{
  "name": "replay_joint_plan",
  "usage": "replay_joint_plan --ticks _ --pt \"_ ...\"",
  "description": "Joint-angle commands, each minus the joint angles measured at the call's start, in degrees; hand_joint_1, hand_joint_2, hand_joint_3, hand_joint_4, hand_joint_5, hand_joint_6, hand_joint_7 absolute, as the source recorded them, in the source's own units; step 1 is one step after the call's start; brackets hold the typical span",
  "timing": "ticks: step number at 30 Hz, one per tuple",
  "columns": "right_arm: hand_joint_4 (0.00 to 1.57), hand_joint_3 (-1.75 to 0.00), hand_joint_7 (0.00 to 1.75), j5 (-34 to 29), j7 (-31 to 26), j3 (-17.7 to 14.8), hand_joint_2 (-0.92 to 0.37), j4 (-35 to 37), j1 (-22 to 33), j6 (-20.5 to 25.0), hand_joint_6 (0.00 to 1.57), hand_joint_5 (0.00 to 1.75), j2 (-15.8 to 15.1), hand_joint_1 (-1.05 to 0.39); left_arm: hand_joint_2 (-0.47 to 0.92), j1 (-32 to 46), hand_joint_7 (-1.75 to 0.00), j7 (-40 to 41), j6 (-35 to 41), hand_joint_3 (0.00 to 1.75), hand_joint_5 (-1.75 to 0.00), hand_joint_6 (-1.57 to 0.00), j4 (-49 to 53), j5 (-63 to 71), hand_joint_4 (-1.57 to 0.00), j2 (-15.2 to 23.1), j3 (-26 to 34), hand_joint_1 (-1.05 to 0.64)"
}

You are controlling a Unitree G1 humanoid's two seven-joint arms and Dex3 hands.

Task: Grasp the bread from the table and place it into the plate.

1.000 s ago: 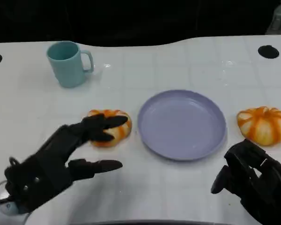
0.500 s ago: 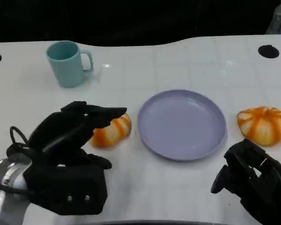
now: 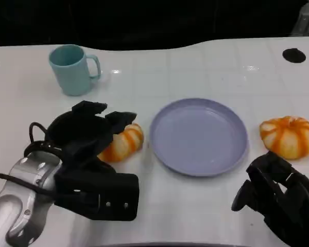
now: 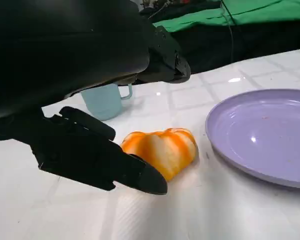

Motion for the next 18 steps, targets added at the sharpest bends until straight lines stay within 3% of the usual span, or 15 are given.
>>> replay_joint_plan --ticks 1,3,6,10,14,18 --pt "0.67 -0.25 1.63 0.28 -0.33 -0.53 -0.92 -0.11 0.34 -0.02 0.52 1.75 -0.12 -0.54 0.78 -6.72 -0.01 0.97 2.80 0.00 -0.25 -0.23 11.26 1.61 0.00 -2.65 -2.98 -0.46" --pt "0.67 -0.25 1.63 0.28 -0.43 -0.48 -0.92 -0.26 0.48 0.04 0.52 1.75 -0.09 -0.54 0.79 -10.94 0.00 1.41 3.98 0.00 -0.25 -0.23 18.96 2.07 0.00 -4.78 -4.90 -0.46" --pt "0.67 -0.25 1.63 0.16 -0.26 -0.43 -0.92 -0.25 0.52 -0.11 0.53 1.75 -0.13 -0.54 0.79 -12.89 0.00 2.48 4.06 0.00 -0.25 -0.23 22.47 1.44 0.00 -5.33 -5.96 -0.46" --pt "0.68 -0.24 1.63 0.45 -0.01 -0.58 -0.91 -0.27 0.66 0.11 0.54 1.75 -0.27 -0.55 0.78 -18.61 0.00 5.11 4.38 0.00 -0.24 -0.22 34.71 1.21 -0.01 -8.29 -8.47 -0.48" --pt "0.68 -0.23 1.62 0.50 0.06 -0.60 -0.91 -0.32 0.77 0.10 0.54 1.75 -0.29 -0.55 0.78 -20.34 0.00 6.63 3.96 0.00 -0.23 -0.22 38.28 0.46 -0.01 -8.80 -9.48 -0.48" --pt "0.68 -0.21 1.59 0.44 -0.11 -0.58 -0.92 -0.70 1.16 0.22 0.56 1.75 -0.33 -0.55 0.79 -26.07 0.00 10.07 2.27 0.00 -0.21 -0.20 50.36 -0.02 -0.01 -11.59 -11.15 -0.52"
